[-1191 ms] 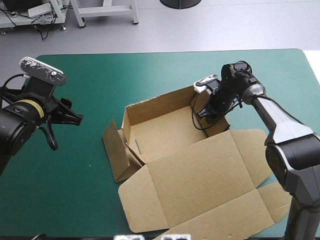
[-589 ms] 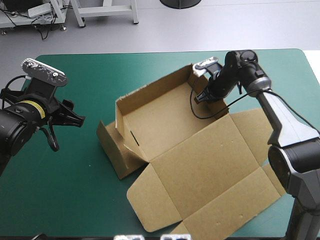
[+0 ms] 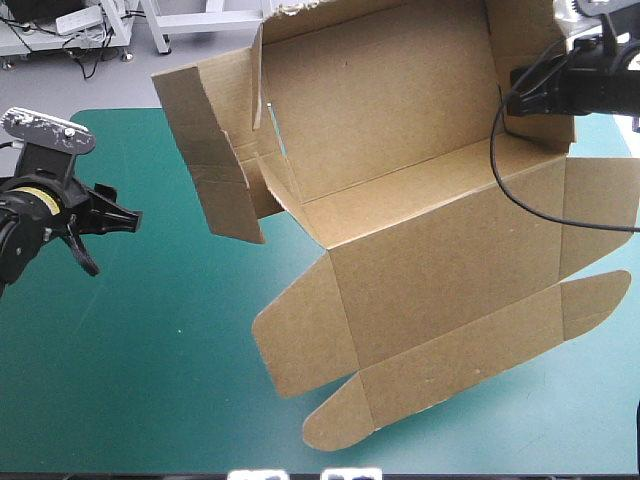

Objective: Fold the box

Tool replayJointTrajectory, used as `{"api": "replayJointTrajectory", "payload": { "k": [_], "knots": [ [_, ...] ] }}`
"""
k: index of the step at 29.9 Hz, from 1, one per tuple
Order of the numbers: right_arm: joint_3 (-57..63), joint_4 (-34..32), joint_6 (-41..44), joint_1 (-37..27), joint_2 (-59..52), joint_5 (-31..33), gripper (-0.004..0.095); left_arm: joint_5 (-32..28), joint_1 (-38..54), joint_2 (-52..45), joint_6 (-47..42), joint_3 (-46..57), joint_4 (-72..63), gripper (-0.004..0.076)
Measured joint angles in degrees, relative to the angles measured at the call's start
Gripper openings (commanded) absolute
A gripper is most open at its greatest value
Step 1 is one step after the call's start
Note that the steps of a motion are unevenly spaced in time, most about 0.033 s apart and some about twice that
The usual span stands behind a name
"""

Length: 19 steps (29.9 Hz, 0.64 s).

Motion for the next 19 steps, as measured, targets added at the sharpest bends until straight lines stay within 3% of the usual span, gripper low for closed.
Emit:
{"api": "replayJointTrajectory", "payload": {
  "k": [6,9,14,19],
  "knots": [
    [0.36,7.13,-1.53,-1.1,-2.06,0.0,-0.0018,-1.9,14.72,5.62,16.25,3.37,-29.3,0.0419],
    [1.6,9.15,-2.19,-1.1,-2.0,0.0,-0.0018,1.02,18.49,10.38,26.09,4.84,-46.84,0.0419],
    [4.54,9.35,-3.45,-1.1,-1.95,0.0,-0.0018,6.2,19.42,15.95,36.43,5.21,-65.93,0.0419],
    [7.37,8.57,-4.73,-1.1,-1.76,0.0,-0.0018,7.07,19.43,17.64,41.77,5.21,-84.89,0.0419]
  ]
}}
